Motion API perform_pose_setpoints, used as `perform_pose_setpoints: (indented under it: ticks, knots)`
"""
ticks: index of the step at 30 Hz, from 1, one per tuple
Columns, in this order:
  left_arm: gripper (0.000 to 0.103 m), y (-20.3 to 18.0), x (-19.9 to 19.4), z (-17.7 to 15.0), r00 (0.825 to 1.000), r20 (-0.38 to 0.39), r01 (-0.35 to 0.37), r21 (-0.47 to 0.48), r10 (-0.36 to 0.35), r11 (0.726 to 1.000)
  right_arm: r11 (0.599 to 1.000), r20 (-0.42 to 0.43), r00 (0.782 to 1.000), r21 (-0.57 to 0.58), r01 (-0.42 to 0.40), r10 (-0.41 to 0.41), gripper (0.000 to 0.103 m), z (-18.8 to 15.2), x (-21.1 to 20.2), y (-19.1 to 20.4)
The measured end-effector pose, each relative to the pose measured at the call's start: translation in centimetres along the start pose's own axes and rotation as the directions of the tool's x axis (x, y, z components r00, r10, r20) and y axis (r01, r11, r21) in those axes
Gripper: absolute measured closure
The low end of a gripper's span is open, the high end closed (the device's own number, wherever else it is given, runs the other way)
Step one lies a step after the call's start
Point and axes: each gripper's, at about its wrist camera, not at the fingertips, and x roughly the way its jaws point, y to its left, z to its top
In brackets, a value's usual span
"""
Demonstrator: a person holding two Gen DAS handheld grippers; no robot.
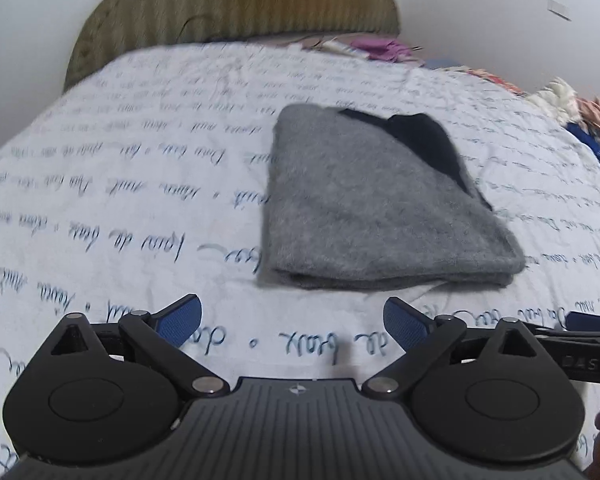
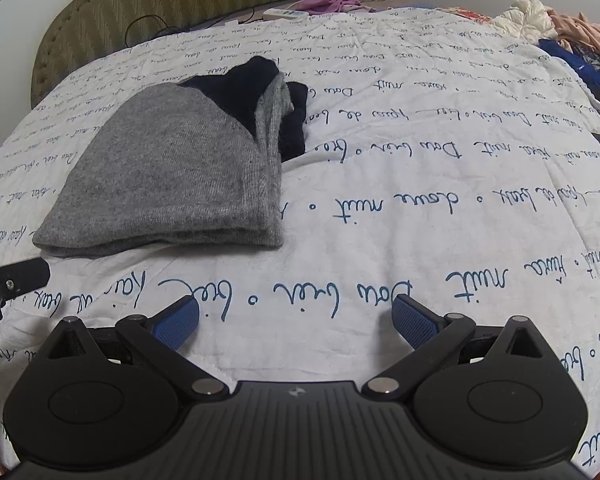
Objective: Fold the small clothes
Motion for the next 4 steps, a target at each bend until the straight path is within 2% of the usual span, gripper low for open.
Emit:
perform_pose_setpoints:
  ticks: [2, 4]
  knots:
    - [0.005, 0.48, 0.32, -0.05, 1.0, -0.018, 0.004, -0.003, -0.005, 1.0, 1.0, 0.01, 1.0, 0.006, 0.001, -0.001, 0.0, 0.16, -0.24, -0.14]
    - [0.002, 0.88, 0.25, -0.18, 0.999, -0.018, 0.045, 0.009, -0.045, 0.999, 1.0, 0.02, 1.0, 0.008, 0.0, 0.0, 0.0, 0.3, -0.47, -0.26]
